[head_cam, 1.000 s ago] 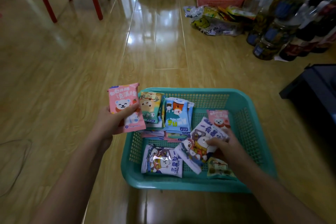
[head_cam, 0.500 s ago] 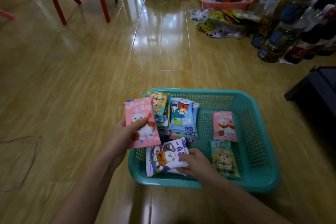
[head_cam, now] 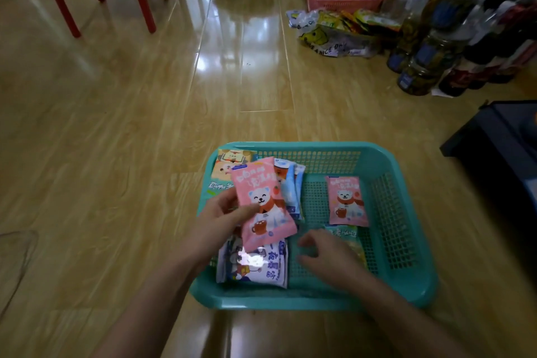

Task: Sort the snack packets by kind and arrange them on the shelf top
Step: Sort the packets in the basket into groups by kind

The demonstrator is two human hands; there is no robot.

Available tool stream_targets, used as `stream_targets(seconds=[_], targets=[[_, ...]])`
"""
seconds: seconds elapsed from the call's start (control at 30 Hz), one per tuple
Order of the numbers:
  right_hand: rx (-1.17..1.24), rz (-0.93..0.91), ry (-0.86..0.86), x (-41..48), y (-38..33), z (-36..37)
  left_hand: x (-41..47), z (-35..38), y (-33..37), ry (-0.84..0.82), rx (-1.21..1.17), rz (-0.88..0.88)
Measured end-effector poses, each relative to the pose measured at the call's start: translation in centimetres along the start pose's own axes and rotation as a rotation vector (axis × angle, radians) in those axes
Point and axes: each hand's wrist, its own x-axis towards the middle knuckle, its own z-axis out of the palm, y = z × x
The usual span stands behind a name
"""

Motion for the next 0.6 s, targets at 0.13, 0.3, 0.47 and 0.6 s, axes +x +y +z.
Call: stream_targets(seconds=[0.13,0.3,0.47,0.6], targets=[[0.131,0.042,0.158,0.4,3.4,-4.6,2.1,4.5,1.6,-0.070,0.110,0.070],[0.072,0.097,0.411,0.3,6.5,-10.1,6.8,11.2,0.4,-0.110,0.220,0.000],[0.086,0.117,0.477,0.7,7.8,-12.1,10.8,15.7,-2.2,-0.121,0.213,-0.162],[0.078,0.096,0.460,1.2,7.7,-12.3,12.8,17.4,-2.8,-0.064,0.281,-0.180]])
